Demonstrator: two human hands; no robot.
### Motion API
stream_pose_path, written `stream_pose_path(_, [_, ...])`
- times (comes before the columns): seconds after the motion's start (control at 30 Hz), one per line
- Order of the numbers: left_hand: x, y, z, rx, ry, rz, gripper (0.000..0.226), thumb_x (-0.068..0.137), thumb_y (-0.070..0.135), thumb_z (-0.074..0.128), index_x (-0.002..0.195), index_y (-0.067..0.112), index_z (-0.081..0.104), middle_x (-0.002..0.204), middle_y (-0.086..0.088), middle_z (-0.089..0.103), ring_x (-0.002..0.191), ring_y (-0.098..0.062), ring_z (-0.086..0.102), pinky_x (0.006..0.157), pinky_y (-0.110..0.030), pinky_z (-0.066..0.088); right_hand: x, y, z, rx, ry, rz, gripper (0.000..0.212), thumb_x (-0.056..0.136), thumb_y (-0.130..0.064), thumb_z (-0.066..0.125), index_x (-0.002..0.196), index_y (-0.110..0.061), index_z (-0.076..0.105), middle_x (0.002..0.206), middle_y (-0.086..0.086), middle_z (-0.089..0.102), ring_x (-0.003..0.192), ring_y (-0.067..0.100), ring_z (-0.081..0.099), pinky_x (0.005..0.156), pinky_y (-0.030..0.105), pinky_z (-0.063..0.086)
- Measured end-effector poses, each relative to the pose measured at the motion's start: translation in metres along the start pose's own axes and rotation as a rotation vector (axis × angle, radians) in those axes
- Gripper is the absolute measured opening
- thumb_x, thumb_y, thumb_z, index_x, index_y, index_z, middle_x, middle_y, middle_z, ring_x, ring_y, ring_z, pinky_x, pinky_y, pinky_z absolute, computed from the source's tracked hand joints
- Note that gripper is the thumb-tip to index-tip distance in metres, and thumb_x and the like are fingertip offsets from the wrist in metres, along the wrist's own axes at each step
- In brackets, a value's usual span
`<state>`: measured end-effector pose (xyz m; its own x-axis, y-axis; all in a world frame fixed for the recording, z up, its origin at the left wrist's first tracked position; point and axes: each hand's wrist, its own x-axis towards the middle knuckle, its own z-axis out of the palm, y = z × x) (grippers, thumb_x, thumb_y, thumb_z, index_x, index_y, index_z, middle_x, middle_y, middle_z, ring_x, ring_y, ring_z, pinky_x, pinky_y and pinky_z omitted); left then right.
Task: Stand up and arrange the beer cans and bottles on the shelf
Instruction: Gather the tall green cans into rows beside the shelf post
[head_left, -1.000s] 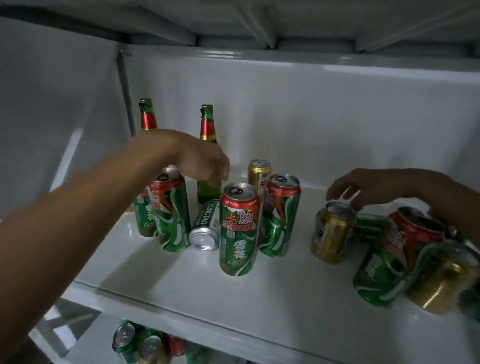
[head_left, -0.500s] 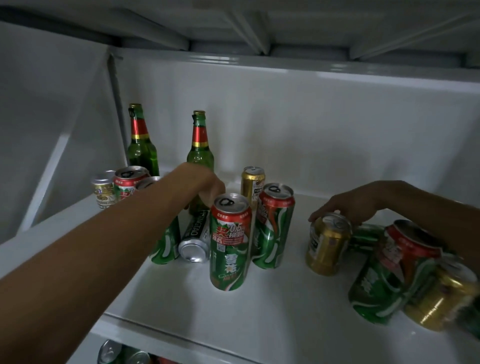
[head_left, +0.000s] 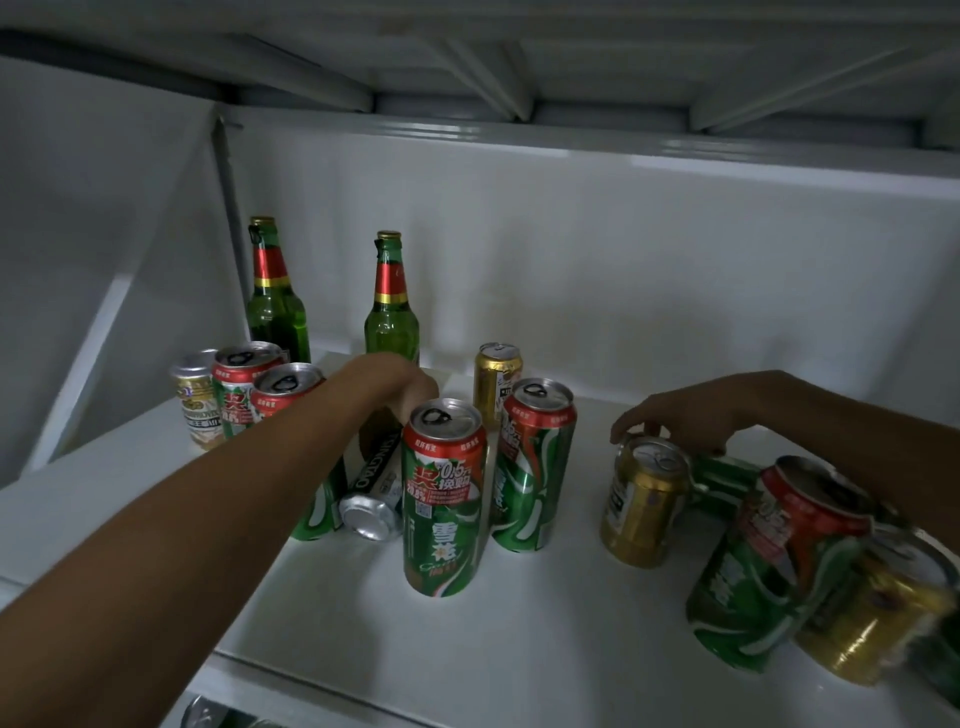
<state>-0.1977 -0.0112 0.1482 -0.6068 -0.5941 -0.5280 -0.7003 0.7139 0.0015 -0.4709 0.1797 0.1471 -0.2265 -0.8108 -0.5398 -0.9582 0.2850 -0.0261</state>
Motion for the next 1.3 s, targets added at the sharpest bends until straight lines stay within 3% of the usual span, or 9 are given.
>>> stream_pose_path(0.1, [-0.007, 0.0, -0.006, -0.083, 0.069, 0.051, 0.009, 0.099, 0.012, 0.068, 0.103, 0.005, 0.07, 0.108, -0.01, 0.067, 0.079, -0.015, 0.067, 0.068, -0.025, 0.058, -0.008, 0.006, -0.009, 0.105, 0.026, 0.063, 0.064, 0.094, -0.008, 0.069, 0.144, -0.039, 0.044, 0.131, -0.003, 0.043, 0.085, 0.014, 0.06, 0.065, 0.041, 0.065])
stream_pose_path(0.13, [-0.012, 0.001, -0.007, -0.114, 0.091, 0.075, 0.017, 0.098, 0.012, 0.07, 0.111, 0.002, 0.069, 0.112, -0.012, 0.066, 0.078, -0.016, 0.067, 0.065, -0.025, 0.061, -0.012, 0.007, -0.009, 0.136, 0.05, 0.064, 0.065, 0.092, -0.012, 0.074, 0.142, -0.041, 0.045, 0.129, -0.004, 0.041, 0.088, 0.015, 0.059, 0.064, 0.04, 0.065])
stream_pose_path(0.23, [-0.017, 0.001, -0.01, -0.237, 0.154, 0.091, 0.038, 0.096, 0.014, 0.073, 0.128, -0.003, 0.062, 0.129, -0.019, 0.061, 0.098, -0.034, 0.072, 0.08, -0.045, 0.066, -0.017, 0.015, -0.012, 0.288, 0.113, 0.056, 0.074, 0.083, -0.022, 0.086, 0.143, -0.04, 0.046, 0.131, 0.0, 0.047, 0.095, 0.022, 0.064, 0.064, 0.043, 0.065])
stream_pose_path(0.37, [-0.015, 0.005, -0.009, -0.29, 0.348, 0.173, 0.032, 0.094, 0.02, 0.075, 0.118, 0.006, 0.059, 0.117, -0.006, 0.059, 0.086, -0.017, 0.062, 0.059, -0.026, 0.052, -0.023, 0.026, -0.015, 0.451, 0.216, 0.026, 0.074, 0.074, -0.025, 0.093, 0.136, -0.036, 0.056, 0.13, 0.003, 0.059, 0.103, 0.029, 0.071, 0.067, 0.05, 0.065])
stream_pose_path(0.53, [-0.01, 0.01, -0.004, -0.291, 0.464, 0.291, 0.031, 0.088, 0.025, 0.08, 0.097, 0.018, 0.051, 0.101, -0.002, 0.06, 0.081, -0.015, 0.057, 0.059, -0.025, 0.041, -0.035, 0.031, -0.015, 0.605, 0.352, -0.038, 0.066, 0.07, -0.023, 0.095, 0.125, -0.036, 0.06, 0.128, 0.004, 0.062, 0.105, 0.028, 0.071, 0.07, 0.054, 0.065])
stream_pose_path(0.67, [-0.005, 0.014, 0.0, -0.261, 0.56, 0.348, 0.035, 0.086, 0.023, 0.082, 0.1, 0.015, 0.051, 0.1, -0.004, 0.059, 0.082, -0.017, 0.055, 0.061, -0.026, 0.042, -0.041, 0.032, -0.014, 0.745, 0.415, -0.055, 0.072, 0.069, -0.018, 0.096, 0.126, -0.031, 0.055, 0.127, 0.012, 0.06, 0.102, 0.031, 0.074, 0.075, 0.053, 0.065])
stream_pose_path(1.0, [0.01, 0.006, 0.009, -0.219, 0.636, 0.379, 0.042, 0.086, 0.029, 0.084, 0.1, 0.021, 0.045, 0.089, 0.007, 0.05, 0.077, -0.009, 0.049, 0.059, -0.024, 0.037, -0.042, 0.033, -0.016, 0.731, 0.32, 0.024, 0.087, 0.065, -0.008, 0.094, 0.134, -0.026, 0.043, 0.127, 0.017, 0.061, 0.101, 0.031, 0.075, 0.08, 0.048, 0.065])
stream_pose_path(1.2, [0.02, 0.007, 0.018, -0.247, 0.635, 0.328, 0.017, 0.106, 0.032, 0.047, 0.104, 0.024, 0.032, 0.098, 0.001, 0.04, 0.083, -0.016, 0.042, 0.068, -0.027, 0.035, -0.026, 0.045, -0.019, 0.735, 0.306, 0.086, 0.098, 0.049, -0.02, 0.105, 0.125, -0.039, 0.047, 0.127, 0.014, 0.059, 0.09, 0.024, 0.079, 0.074, 0.048, 0.065])
stream_pose_path(1.3, [0.019, 0.004, 0.018, -0.236, 0.623, 0.325, 0.012, 0.107, 0.032, 0.042, 0.104, 0.025, 0.034, 0.101, 0.0, 0.039, 0.092, -0.021, 0.044, 0.078, -0.033, 0.037, -0.022, 0.049, -0.015, 0.768, 0.335, 0.107, 0.1, 0.04, -0.022, 0.109, 0.117, -0.045, 0.05, 0.126, 0.015, 0.061, 0.089, 0.024, 0.079, 0.073, 0.049, 0.065])
